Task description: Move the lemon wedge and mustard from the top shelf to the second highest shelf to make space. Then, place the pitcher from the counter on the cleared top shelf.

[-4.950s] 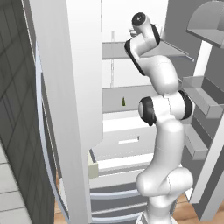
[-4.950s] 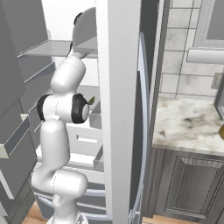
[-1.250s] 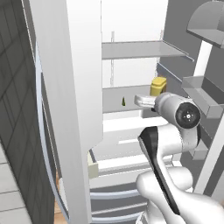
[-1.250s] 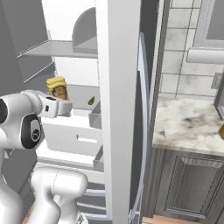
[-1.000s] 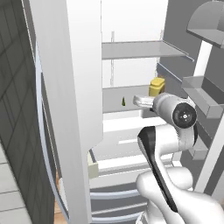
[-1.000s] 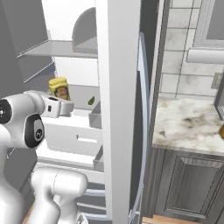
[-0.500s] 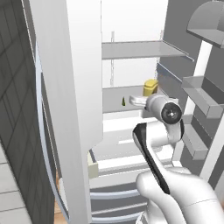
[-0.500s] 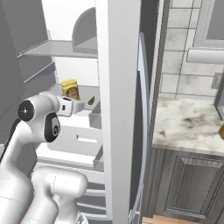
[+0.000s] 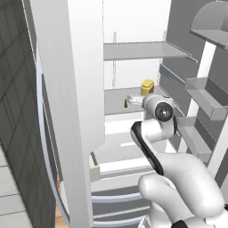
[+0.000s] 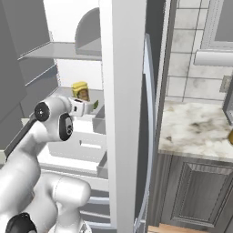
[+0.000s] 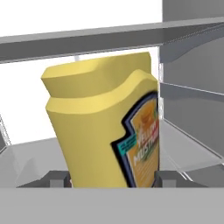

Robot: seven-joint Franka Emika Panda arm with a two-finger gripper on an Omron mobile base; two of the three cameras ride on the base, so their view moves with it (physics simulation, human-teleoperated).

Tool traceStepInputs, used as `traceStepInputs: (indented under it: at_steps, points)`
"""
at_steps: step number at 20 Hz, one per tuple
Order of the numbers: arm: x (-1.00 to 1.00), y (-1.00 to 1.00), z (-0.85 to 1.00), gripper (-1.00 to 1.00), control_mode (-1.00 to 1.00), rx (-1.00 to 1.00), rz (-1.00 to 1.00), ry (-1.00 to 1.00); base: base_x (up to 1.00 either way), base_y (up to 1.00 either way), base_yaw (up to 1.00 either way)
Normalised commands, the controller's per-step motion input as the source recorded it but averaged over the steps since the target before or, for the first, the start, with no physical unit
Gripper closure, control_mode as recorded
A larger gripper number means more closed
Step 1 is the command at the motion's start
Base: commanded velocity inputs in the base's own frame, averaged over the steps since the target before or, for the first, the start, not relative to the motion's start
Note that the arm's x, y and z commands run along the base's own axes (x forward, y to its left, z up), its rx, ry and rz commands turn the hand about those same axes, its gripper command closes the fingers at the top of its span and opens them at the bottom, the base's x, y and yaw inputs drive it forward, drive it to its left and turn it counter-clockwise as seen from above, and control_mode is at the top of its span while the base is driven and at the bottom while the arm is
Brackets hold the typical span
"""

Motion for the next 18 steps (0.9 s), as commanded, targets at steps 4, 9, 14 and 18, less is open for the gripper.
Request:
traceStepInputs:
  at_steps: [4,9,14,18]
  points:
    - [0.46,-0.05,-0.02,1.0,-1.0,0.0,-0.04,0.0,0.0,0.0,0.0]
    - [0.41,-0.09,-0.06,1.0,-1.0,0.0,-0.08,0.0,0.0,0.0,0.0]
    - [0.42,-0.16,-0.11,1.0,-1.0,0.0,-0.06,0.01,0.0,0.0,0.0]
    - [0.34,-0.26,-0.21,1.0,-1.0,0.0,0.0,0.01,0.0,0.0,0.0]
